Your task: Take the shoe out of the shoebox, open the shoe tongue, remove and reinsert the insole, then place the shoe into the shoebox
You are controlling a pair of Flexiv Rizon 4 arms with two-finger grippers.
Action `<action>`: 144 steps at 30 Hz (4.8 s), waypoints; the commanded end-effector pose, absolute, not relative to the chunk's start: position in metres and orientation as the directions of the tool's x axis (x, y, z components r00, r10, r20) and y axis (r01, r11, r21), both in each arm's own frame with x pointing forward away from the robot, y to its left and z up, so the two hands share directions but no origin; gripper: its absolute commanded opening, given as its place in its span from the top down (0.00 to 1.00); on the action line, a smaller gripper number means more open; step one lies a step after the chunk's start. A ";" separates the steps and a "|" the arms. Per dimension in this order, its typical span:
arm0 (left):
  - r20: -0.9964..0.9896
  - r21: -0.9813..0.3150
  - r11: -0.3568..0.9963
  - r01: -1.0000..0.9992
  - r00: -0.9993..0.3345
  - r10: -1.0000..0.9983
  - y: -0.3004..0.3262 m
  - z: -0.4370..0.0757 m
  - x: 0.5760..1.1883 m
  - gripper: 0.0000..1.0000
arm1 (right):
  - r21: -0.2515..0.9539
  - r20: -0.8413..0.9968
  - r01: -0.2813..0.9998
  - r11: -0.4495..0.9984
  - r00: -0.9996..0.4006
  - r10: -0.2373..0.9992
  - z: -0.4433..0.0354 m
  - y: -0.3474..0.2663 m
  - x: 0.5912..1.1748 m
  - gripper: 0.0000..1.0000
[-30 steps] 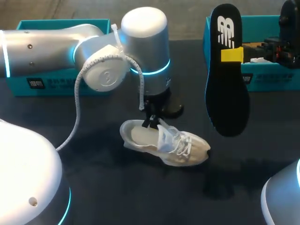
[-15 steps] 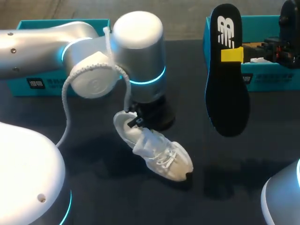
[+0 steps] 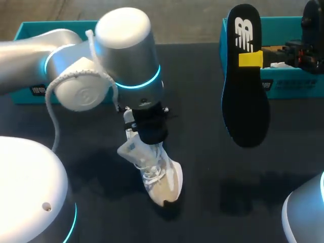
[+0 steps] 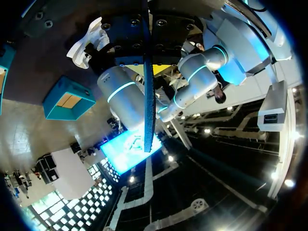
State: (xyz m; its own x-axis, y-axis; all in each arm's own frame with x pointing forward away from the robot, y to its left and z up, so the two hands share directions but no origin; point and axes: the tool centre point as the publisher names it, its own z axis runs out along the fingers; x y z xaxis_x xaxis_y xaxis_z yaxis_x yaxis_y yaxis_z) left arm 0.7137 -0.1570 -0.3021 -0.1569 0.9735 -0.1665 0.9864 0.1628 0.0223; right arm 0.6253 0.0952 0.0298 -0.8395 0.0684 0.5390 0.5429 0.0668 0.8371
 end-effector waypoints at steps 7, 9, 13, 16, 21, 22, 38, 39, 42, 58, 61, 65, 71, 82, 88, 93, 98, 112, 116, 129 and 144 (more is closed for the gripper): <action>-0.252 0.029 0.147 0.989 -0.135 0.958 -0.140 -0.296 0.707 1.00 | 0.836 0.540 0.544 0.069 -0.839 0.069 0.029 0.097 0.627 1.00; -0.252 0.029 0.147 0.989 -0.135 0.958 -0.140 -0.296 0.707 1.00 | 0.836 0.540 0.544 0.069 -0.839 0.069 0.029 0.097 0.627 1.00; -0.252 0.059 0.080 0.995 -0.062 0.966 -0.141 -0.295 0.699 1.00 | 0.836 0.540 0.544 0.069 -0.839 0.069 0.029 0.097 0.627 1.00; -0.222 0.096 0.025 0.995 -0.003 0.975 -0.145 -0.295 0.693 1.00 | 0.836 0.540 0.544 0.069 -0.839 0.069 0.029 0.097 0.627 1.00; -0.194 0.095 -0.045 0.994 0.063 0.979 -0.150 -0.297 0.683 1.00 | 0.836 0.540 0.544 0.069 -0.839 0.069 0.029 0.097 0.627 1.00; -0.189 0.097 -0.056 0.994 0.074 0.979 -0.150 -0.298 0.682 1.00 | 0.836 0.540 0.544 0.069 -0.839 0.069 0.029 0.097 0.627 1.00; -0.162 0.041 -0.139 0.989 0.144 0.976 -0.163 -0.318 0.662 1.00 | 0.836 0.540 0.544 0.069 -0.839 0.069 0.029 0.097 0.627 1.00; -0.160 0.038 -0.141 0.989 0.145 0.976 -0.164 -0.320 0.661 1.00 | 0.836 0.540 0.544 0.069 -0.839 0.069 0.029 0.097 0.627 1.00; -0.150 0.025 -0.130 0.991 0.132 0.980 -0.168 -0.326 0.661 1.00 | 0.836 0.540 0.544 0.069 -0.839 0.069 0.029 0.097 0.627 1.00; -0.109 -0.013 -0.088 0.996 0.086 0.990 -0.174 -0.350 0.664 1.00 | 0.836 0.540 0.544 0.069 -0.839 0.069 0.029 0.097 0.627 1.00; -0.103 -0.015 -0.078 0.997 0.076 0.992 -0.175 -0.355 0.666 1.00 | 0.836 0.540 0.544 0.069 -0.839 0.069 0.029 0.097 0.627 1.00; -0.099 -0.017 -0.075 0.997 0.073 0.992 -0.177 -0.360 0.667 1.00 | 0.836 0.540 0.544 0.069 -0.839 0.069 0.029 0.097 0.627 1.00; -0.116 -0.014 -0.087 0.996 0.085 0.990 -0.182 -0.367 0.668 1.00 | 0.836 0.540 0.544 0.069 -0.839 0.069 0.029 0.097 0.627 1.00; -0.126 0.011 -0.115 0.993 0.115 0.985 -0.198 -0.374 0.676 0.75 | 0.836 0.540 0.544 0.069 -0.839 0.069 0.029 0.097 0.627 1.00; -0.171 0.036 -0.115 0.993 0.120 0.978 -0.203 -0.370 0.681 0.66 | 0.836 0.540 0.544 0.069 -0.839 0.069 0.029 0.097 0.627 1.00; -0.221 0.065 -0.101 0.993 0.113 0.969 -0.206 -0.356 0.686 0.52 | 0.836 0.540 0.544 0.069 -0.839 0.069 0.029 0.097 0.627 1.00; -0.287 0.120 -0.055 0.991 0.088 0.954 -0.206 -0.333 0.695 0.00 | 0.836 0.540 0.544 0.069 -0.839 0.069 0.029 0.097 0.627 1.00; -0.440 0.228 -0.005 0.974 0.108 0.891 -0.193 -0.276 0.704 0.00 | 0.836 0.540 0.544 0.069 -0.839 0.069 0.029 0.097 0.627 1.00; -0.465 0.221 0.018 0.975 0.088 0.881 -0.189 -0.270 0.707 0.00 | 0.836 0.540 0.544 0.069 -0.839 0.069 0.029 0.097 0.627 1.00; -0.335 0.102 0.043 0.994 -0.006 0.942 -0.195 -0.285 0.715 0.00 | 0.836 0.540 0.544 0.069 -0.839 0.069 0.029 0.097 0.627 1.00; -0.171 -0.021 0.178 0.984 -0.179 0.969 -0.190 -0.298 0.714 0.00 | 0.836 0.540 0.544 0.069 -0.839 0.069 0.029 0.097 0.627 1.00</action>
